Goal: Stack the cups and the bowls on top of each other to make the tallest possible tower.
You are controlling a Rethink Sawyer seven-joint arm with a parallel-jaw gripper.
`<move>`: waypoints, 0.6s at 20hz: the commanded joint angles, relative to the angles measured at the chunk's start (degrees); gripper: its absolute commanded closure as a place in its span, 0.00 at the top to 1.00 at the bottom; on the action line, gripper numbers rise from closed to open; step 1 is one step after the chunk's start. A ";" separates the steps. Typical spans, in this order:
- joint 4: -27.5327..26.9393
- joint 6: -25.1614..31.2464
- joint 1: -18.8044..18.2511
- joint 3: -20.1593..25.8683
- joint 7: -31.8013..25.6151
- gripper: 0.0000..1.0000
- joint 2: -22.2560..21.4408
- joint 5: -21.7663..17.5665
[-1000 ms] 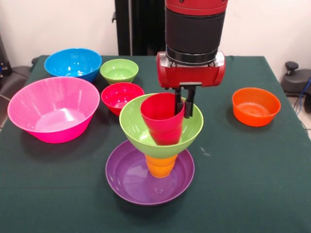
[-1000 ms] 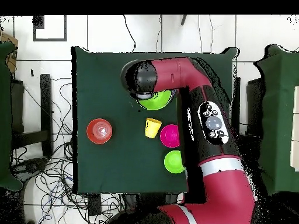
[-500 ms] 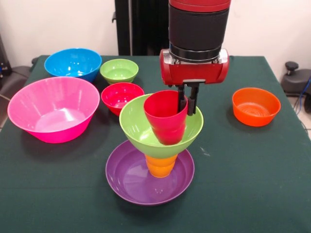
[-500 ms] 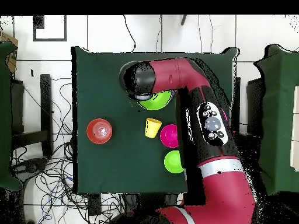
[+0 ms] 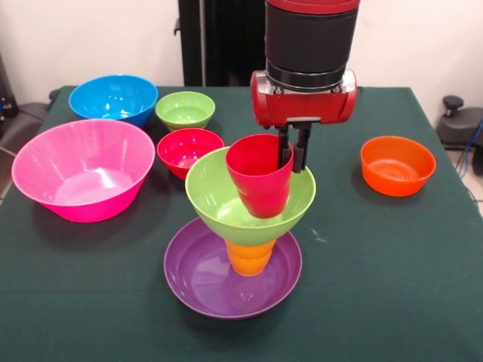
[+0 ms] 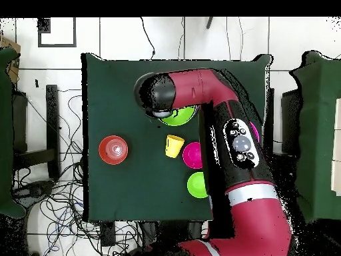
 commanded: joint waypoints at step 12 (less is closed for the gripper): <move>4.59 1.44 0.74 -3.20 -7.48 0.00 0.33 -7.04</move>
